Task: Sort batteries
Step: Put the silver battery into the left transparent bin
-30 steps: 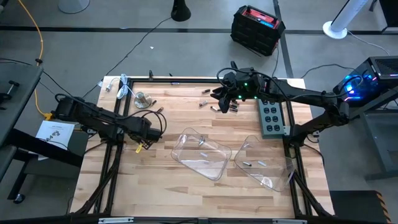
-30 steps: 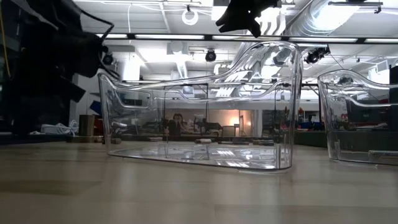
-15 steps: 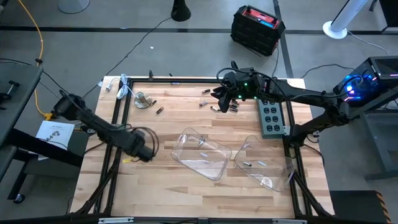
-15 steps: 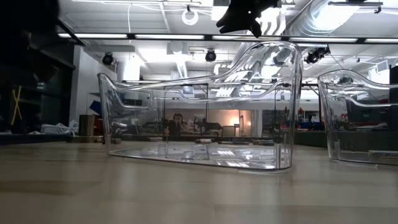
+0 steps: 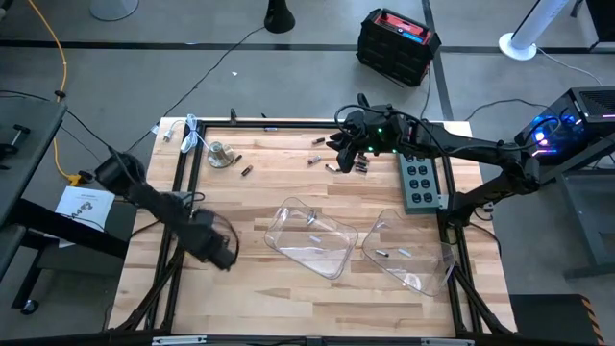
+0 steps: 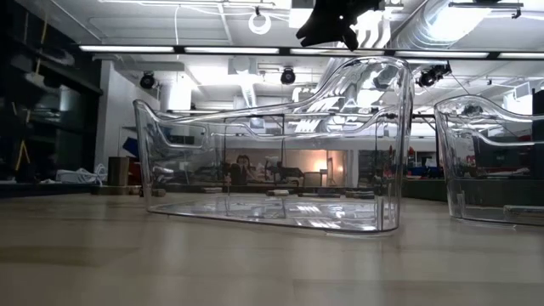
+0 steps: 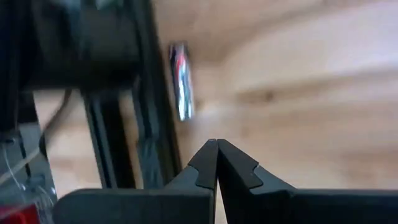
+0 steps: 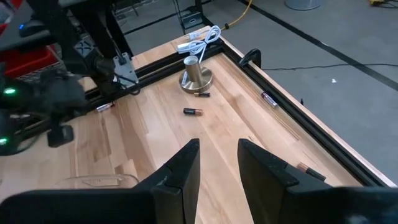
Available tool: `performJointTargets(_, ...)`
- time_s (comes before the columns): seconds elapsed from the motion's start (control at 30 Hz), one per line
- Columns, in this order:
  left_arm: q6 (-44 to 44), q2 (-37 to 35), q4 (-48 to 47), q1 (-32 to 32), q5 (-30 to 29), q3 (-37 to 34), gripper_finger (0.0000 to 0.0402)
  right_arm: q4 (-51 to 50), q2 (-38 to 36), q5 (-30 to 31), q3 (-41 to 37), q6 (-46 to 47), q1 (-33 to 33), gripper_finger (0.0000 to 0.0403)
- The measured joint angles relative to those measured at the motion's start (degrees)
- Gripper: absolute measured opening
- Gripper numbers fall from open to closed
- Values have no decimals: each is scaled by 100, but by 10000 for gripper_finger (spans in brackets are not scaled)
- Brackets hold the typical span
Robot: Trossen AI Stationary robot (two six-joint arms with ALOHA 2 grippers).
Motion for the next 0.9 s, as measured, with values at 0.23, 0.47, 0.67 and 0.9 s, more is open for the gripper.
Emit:
performJointTargets(0.23, -1137, 819, -1767, -772, 579, 725, 0, 1, 1, 50, 0, 0, -58, 100)
performJointTargets(0.47, -1123, 1264, -539, -489, 261, 257, 0, 2, 2, -42, 0, 183, -286, 100)
performJointTargets(0.67, -956, 1565, -727, -225, -107, -33, 0, 2, 2, -65, 0, 292, -341, 100)
performJointTargets(0.9, -941, 1711, -637, -108, -306, -322, 0, 31, 2, -70, 0, 503, -350, 100)
